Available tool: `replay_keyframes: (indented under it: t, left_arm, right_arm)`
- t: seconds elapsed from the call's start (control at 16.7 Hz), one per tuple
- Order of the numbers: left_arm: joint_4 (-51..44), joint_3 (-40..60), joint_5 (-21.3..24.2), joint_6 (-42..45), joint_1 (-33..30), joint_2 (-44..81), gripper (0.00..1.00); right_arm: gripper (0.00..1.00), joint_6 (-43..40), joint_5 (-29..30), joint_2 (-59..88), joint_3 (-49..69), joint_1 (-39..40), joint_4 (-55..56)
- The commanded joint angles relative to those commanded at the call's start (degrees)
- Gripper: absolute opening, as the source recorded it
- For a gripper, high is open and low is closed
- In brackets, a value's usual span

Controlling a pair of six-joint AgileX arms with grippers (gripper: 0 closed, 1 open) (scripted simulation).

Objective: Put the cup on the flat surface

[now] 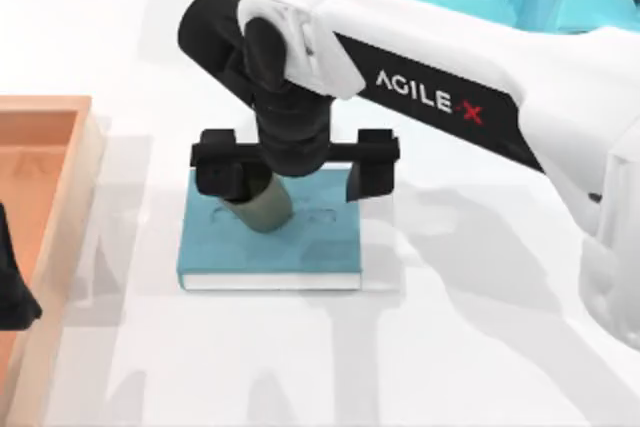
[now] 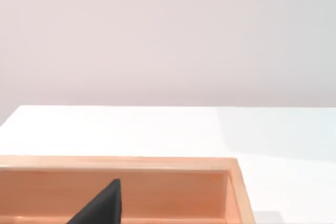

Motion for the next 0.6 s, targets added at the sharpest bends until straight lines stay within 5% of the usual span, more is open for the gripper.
replay_keyframes:
  t: [0.6]
  left_arm:
    - [0.0,0.0,0.0,0.0,0.0,0.0,1.00]
  right_arm:
    - [0.25,0.0,0.0,0.0,0.0,0.0,0.0]
